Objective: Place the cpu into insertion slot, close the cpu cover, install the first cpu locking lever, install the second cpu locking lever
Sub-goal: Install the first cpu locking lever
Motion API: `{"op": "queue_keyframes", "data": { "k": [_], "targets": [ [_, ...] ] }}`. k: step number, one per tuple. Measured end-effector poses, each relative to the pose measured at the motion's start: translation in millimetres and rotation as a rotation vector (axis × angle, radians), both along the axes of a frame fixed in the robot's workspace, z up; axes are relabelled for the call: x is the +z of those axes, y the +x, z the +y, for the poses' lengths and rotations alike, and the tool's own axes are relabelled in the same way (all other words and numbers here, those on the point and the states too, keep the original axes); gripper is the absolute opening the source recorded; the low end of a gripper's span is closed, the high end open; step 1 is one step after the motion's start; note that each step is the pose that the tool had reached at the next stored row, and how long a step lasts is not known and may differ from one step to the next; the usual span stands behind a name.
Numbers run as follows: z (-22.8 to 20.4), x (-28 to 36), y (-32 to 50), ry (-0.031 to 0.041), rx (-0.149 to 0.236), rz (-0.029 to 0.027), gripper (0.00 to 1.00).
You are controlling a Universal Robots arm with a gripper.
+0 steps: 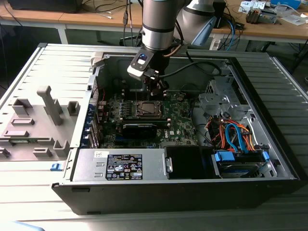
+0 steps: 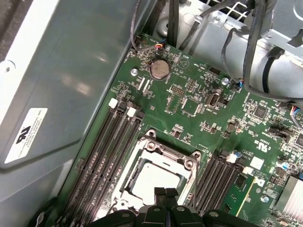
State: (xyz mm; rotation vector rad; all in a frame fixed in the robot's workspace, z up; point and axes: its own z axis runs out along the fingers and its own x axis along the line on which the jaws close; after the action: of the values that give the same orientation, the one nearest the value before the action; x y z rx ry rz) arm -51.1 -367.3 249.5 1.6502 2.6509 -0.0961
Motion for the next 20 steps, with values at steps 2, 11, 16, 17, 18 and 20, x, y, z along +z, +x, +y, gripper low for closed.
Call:
{"op": "queue_keyframes", "data": {
  "k": [2,11,16,17,18,20],
  "targets": [
    [0.0,0.0,0.0,0.0,0.006,0.0,0.11],
    [0.0,0.0,0.0,0.0,0.027,0.0,0.11],
    [0.0,0.0,0.0,0.0,0.037,0.0,0.11],
    [0.0,0.0,0.0,0.0001,0.039,-0.0001,0.11],
    [0.0,0.0,0.0,0.0001,0.041,0.0,0.11],
    [0.0,0.0,0.0,0.0001,0.044,0.0,0.11]
  ]
}}
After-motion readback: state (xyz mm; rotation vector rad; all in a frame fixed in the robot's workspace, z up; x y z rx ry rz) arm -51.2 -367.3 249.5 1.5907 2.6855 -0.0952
